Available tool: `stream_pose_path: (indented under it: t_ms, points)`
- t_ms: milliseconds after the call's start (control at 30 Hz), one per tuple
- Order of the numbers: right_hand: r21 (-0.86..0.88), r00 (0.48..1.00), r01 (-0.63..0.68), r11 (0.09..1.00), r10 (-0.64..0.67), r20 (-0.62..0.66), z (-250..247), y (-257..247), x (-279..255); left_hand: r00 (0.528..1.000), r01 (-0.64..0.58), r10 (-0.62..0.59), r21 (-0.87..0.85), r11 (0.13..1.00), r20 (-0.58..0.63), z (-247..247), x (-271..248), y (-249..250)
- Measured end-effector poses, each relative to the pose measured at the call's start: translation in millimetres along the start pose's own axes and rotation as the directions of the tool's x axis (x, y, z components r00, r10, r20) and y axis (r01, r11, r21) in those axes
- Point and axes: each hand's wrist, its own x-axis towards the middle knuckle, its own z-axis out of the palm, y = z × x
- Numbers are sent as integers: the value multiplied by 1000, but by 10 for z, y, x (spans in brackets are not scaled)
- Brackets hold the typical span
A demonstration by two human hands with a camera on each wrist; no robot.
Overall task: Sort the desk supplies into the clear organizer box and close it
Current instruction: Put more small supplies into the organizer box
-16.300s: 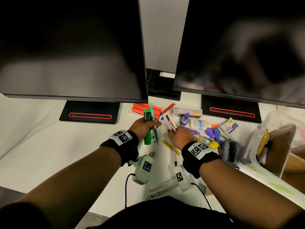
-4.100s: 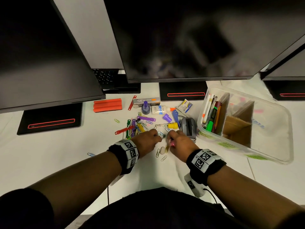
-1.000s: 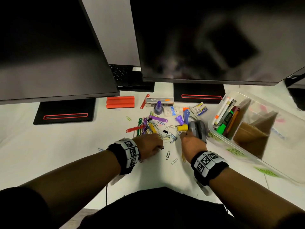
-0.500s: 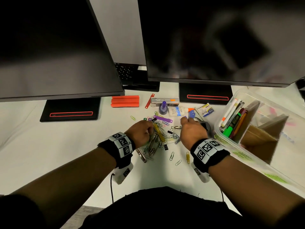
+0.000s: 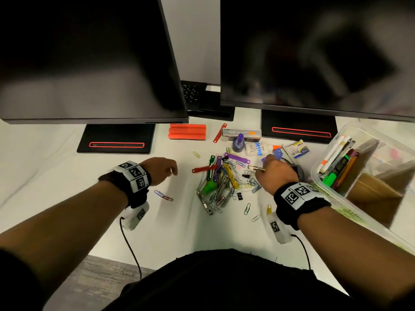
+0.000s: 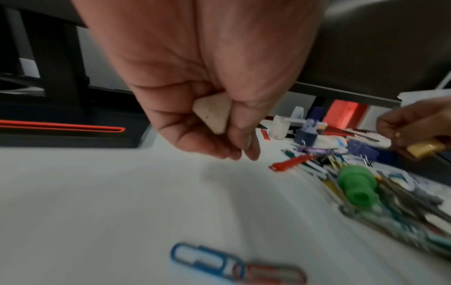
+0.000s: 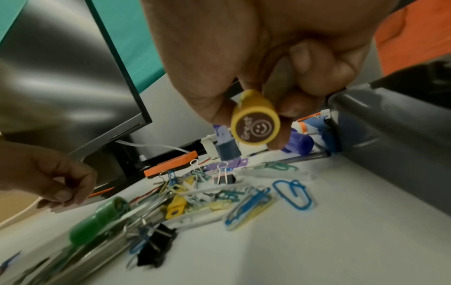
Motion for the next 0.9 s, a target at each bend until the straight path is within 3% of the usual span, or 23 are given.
stream_pose_path:
  t_ms: [133,267,367,500,733,900]
  points:
    - [-14,999,-26,1000,26,29,38,-13,-18,999,-51,51,48,998,0,76,-25,115]
    - [-14,995,-79,997,80,55,8,24,-15,986,-163,165,57,985,-37,116,7,494]
    - [2,991,-132,991,132,38,-5,32,26,976,-217,218,90,972,1,166,61,778]
    - [-38,992,-123,992,124,30,-29,4,98,978,-209,202,171,963,58,236,114,944]
    - [-217,985,-97,971,125,117,-75,-123,245,987,-162,162,104,981,12,241,47,891]
    - [-171,990,-82,982,100,104,-4,-98,189,990,-141,142,42,989,-19,177,26,868]
